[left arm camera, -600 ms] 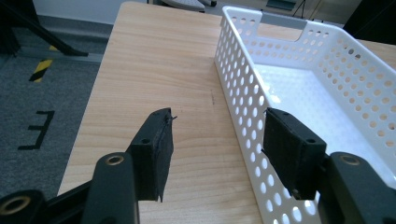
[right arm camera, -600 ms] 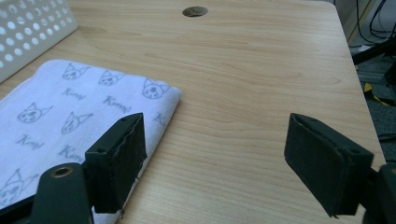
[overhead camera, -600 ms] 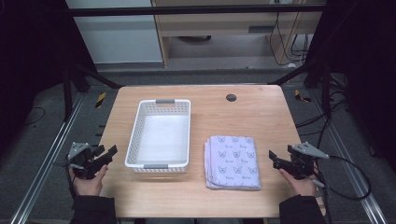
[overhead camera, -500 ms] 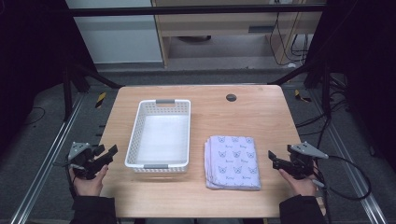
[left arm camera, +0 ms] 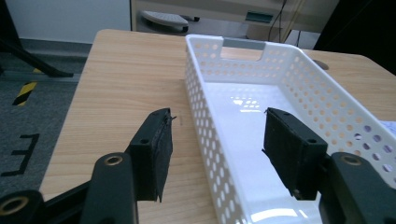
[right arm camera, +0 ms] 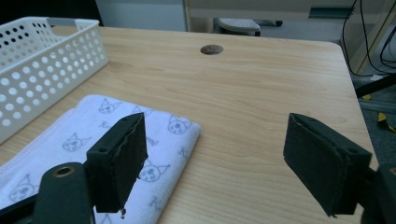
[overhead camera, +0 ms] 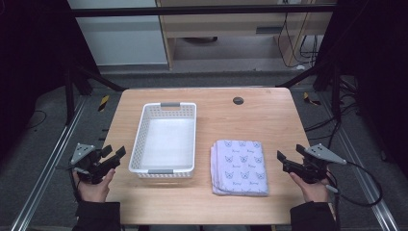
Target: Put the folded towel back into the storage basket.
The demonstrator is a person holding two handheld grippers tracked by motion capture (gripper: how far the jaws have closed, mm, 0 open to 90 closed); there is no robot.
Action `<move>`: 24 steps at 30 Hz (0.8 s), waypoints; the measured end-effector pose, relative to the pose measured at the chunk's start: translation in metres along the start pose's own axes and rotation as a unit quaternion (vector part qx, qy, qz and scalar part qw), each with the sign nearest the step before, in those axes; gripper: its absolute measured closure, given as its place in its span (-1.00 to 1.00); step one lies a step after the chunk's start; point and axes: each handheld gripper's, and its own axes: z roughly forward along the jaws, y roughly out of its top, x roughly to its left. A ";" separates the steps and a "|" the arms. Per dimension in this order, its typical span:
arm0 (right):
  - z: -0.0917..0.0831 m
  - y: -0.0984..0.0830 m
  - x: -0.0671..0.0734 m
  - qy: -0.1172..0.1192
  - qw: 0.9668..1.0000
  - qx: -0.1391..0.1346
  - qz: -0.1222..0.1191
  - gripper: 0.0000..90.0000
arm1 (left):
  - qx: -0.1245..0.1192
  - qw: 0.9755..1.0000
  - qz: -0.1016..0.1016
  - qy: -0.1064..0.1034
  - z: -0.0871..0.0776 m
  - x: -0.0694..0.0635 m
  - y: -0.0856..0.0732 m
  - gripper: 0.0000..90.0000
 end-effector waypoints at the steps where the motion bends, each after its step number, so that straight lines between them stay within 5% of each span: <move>1: -0.002 0.002 0.002 0.003 1.000 -0.005 0.000 -0.51 | -0.001 1.000 0.003 -0.004 0.000 -0.003 0.001 -0.08; 9: -0.003 0.011 0.006 0.010 1.000 -0.005 -0.008 -0.53 | 0.000 0.999 0.036 -0.017 0.005 -0.027 0.005 -0.10; 24: -0.007 0.031 0.011 0.019 1.000 -0.014 -0.009 -0.49 | 0.003 0.998 0.052 -0.042 0.015 -0.055 0.011 -0.11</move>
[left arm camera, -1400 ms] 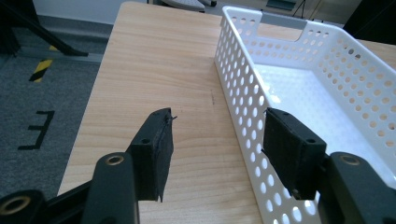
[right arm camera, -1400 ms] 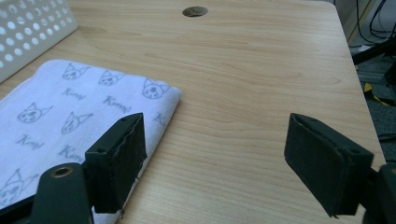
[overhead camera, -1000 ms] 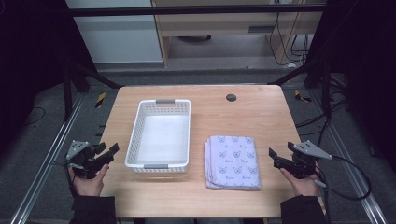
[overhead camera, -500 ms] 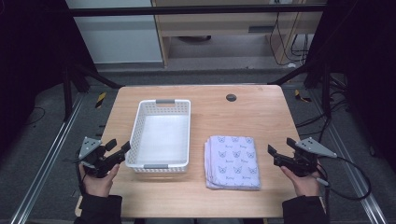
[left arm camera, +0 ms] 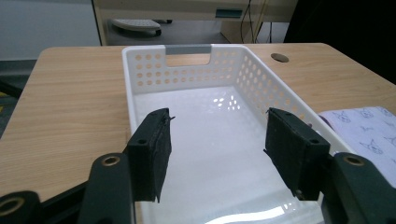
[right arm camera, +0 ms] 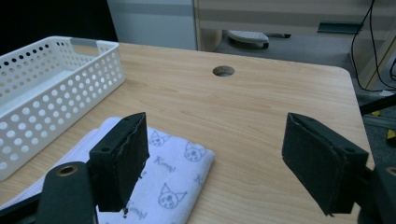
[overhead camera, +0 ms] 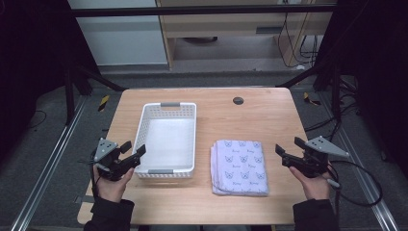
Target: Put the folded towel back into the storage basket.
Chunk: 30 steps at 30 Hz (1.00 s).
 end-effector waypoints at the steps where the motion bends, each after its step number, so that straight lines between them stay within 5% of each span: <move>1: 0.001 0.005 0.000 0.002 1.000 -0.001 -0.002 -0.49 | 0.000 1.000 0.003 -0.003 0.003 -0.005 0.002 -0.12; 30: 0.025 0.030 0.005 0.025 1.000 -0.005 -0.005 -0.39 | 0.009 0.996 0.057 -0.070 0.044 -0.103 0.017 -0.12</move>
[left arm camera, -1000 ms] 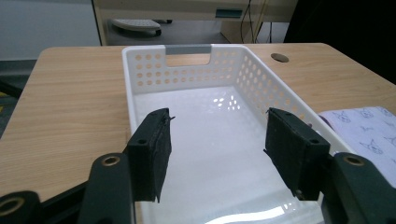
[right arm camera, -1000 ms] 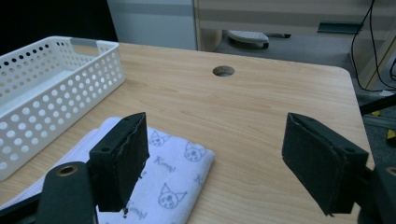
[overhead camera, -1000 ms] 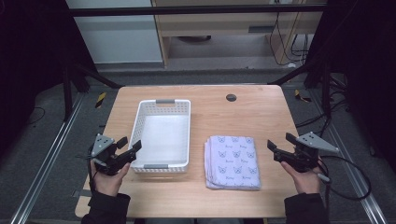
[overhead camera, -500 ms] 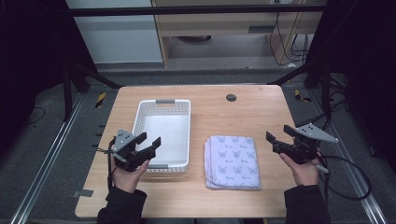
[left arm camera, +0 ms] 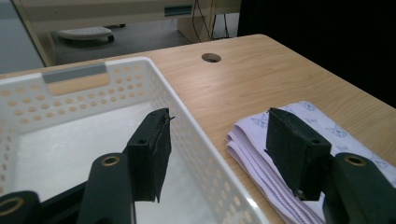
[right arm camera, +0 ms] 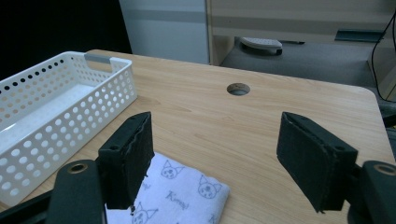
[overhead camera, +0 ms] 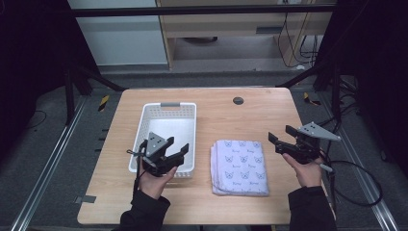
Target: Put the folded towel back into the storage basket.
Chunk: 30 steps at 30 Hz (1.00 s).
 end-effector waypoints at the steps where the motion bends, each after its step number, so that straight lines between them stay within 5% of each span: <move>1: 0.000 0.000 0.000 0.000 1.000 0.000 0.000 -0.39 | 0.002 1.000 0.000 -0.002 0.002 -0.003 0.000 -0.12; 14: 0.001 0.006 -0.004 0.005 1.000 -0.004 0.006 -0.38 | 0.026 0.999 0.009 -0.019 0.028 -0.034 -0.006 -0.11; 30: 0.020 0.003 -0.002 0.011 1.000 0.025 -0.008 -0.38 | 0.051 0.998 0.024 -0.039 0.044 -0.067 -0.018 -0.14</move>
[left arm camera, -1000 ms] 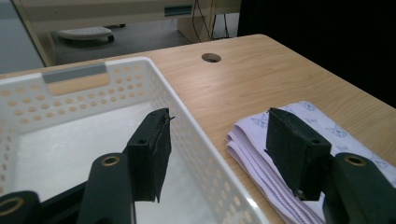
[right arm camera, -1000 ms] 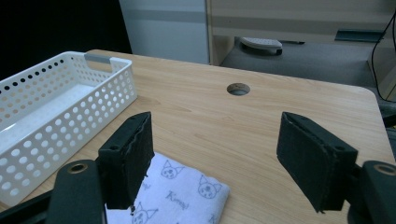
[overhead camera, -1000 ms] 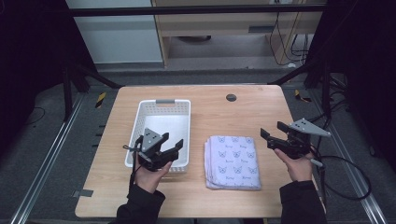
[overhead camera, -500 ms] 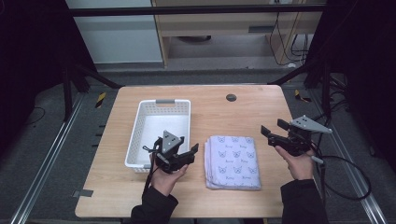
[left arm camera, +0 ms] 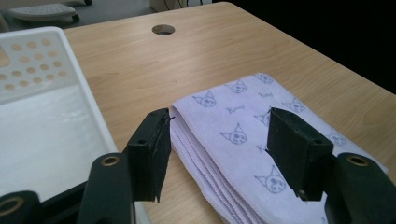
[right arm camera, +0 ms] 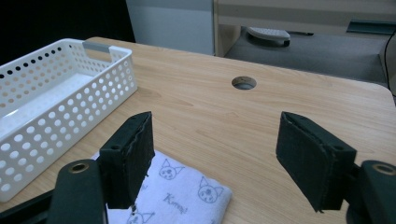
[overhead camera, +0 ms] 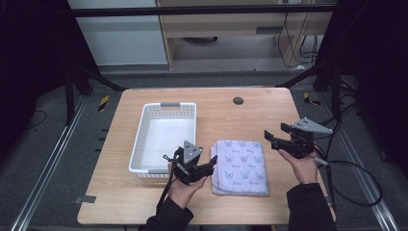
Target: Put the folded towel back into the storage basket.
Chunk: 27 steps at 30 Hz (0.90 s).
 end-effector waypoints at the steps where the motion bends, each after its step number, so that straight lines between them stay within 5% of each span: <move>1: 0.001 0.000 0.001 0.001 1.000 0.002 -0.001 -0.38 | 0.002 1.000 0.002 -0.001 0.001 -0.002 -0.001 -0.14; 13: 0.015 -0.006 0.005 -0.005 0.999 0.025 -0.020 -0.31 | 0.027 0.999 0.020 -0.002 0.013 -0.017 -0.014 -0.15; 27: 0.027 -0.032 -0.004 0.001 0.998 0.057 -0.008 -0.21 | 0.057 0.998 0.016 -0.002 0.023 -0.023 -0.037 -0.07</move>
